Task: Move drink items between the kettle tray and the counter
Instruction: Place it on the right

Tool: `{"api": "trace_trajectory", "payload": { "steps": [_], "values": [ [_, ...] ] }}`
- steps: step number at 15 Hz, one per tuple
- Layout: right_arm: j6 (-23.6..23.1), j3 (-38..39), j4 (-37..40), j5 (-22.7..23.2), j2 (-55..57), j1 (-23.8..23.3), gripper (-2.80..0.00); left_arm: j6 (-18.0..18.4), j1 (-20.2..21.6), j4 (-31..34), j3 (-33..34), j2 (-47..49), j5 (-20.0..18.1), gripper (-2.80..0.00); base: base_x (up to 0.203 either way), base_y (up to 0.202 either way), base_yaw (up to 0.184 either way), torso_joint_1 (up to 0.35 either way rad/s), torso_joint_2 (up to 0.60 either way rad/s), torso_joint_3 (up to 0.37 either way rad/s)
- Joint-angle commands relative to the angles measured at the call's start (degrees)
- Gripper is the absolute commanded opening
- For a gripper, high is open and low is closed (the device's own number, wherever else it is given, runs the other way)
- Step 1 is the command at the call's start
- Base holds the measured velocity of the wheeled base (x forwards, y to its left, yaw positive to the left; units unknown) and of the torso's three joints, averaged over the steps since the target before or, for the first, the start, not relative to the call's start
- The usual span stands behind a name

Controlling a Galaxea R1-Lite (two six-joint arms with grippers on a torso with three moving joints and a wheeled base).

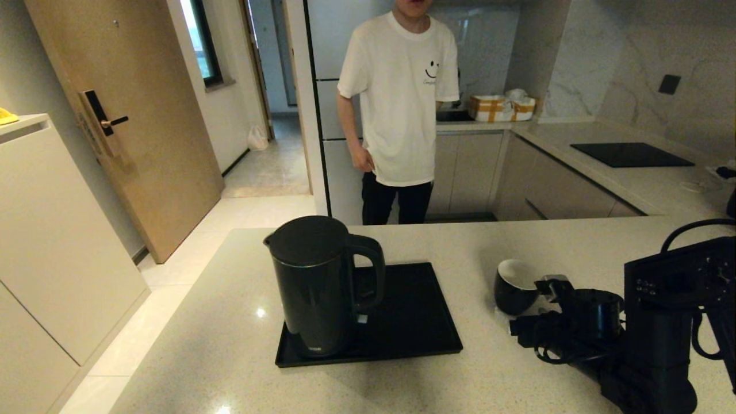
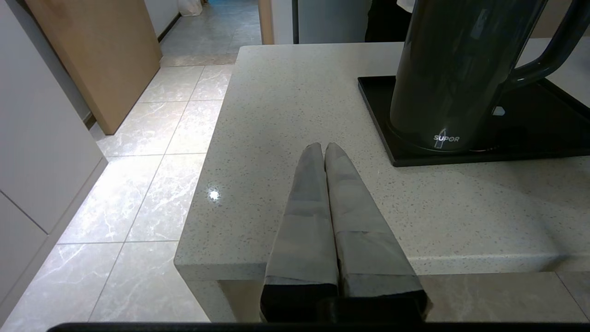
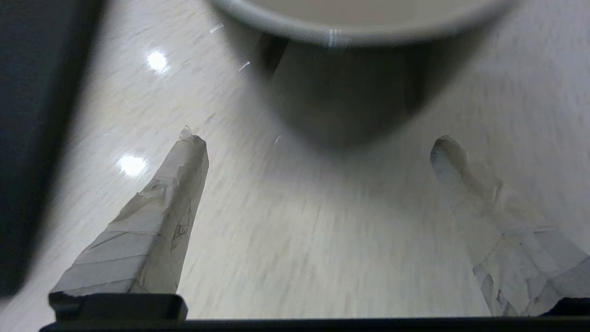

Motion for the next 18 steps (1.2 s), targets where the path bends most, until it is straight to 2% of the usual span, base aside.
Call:
{"api": "trace_trajectory", "payload": {
  "steps": [1,4,7,12,13,15,18],
  "values": [
    [0.5,3.3,-0.5,1.2,-3.6,0.1,0.00,0.0,0.0,0.0,0.0,0.0,0.0,-2.80,0.000,0.000,0.000,0.000,0.00,0.000],
    [0.5,6.1,-0.5,3.4,-6.9,0.1,0.00,0.0,0.0,0.0,0.0,0.0,0.0,-2.80,0.000,0.000,0.000,0.000,0.00,0.000],
    [0.7,7.8,-0.5,3.7,-9.2,0.0,0.00,0.0,0.0,0.0,0.0,0.0,0.0,-2.80,0.000,0.000,0.000,0.000,0.00,0.000],
    [1.6,10.3,-0.5,4.1,-22.1,-0.6,0.00,0.0,0.0,0.0,0.0,0.0,0.0,-2.80,0.000,0.000,0.000,0.000,0.00,0.000],
    [0.8,9.9,0.4,4.0,-24.6,-1.1,-2.80,0.0,0.0,0.0,0.0,0.0,0.0,-2.80,0.000,0.000,0.000,0.000,0.00,0.000],
    [-0.1,8.0,6.2,3.9,-30.3,-1.8,-2.80,0.0,0.0,0.0,0.0,0.0,0.0,-2.80,0.000,0.000,0.000,0.000,0.00,0.000],
    [-0.3,3.3,20.1,3.8,-39.8,-2.2,-2.80,0.0,0.0,0.0,0.0,0.0,0.0,-2.80,0.000,0.000,0.000,0.000,0.00,0.000]
  ]
}}
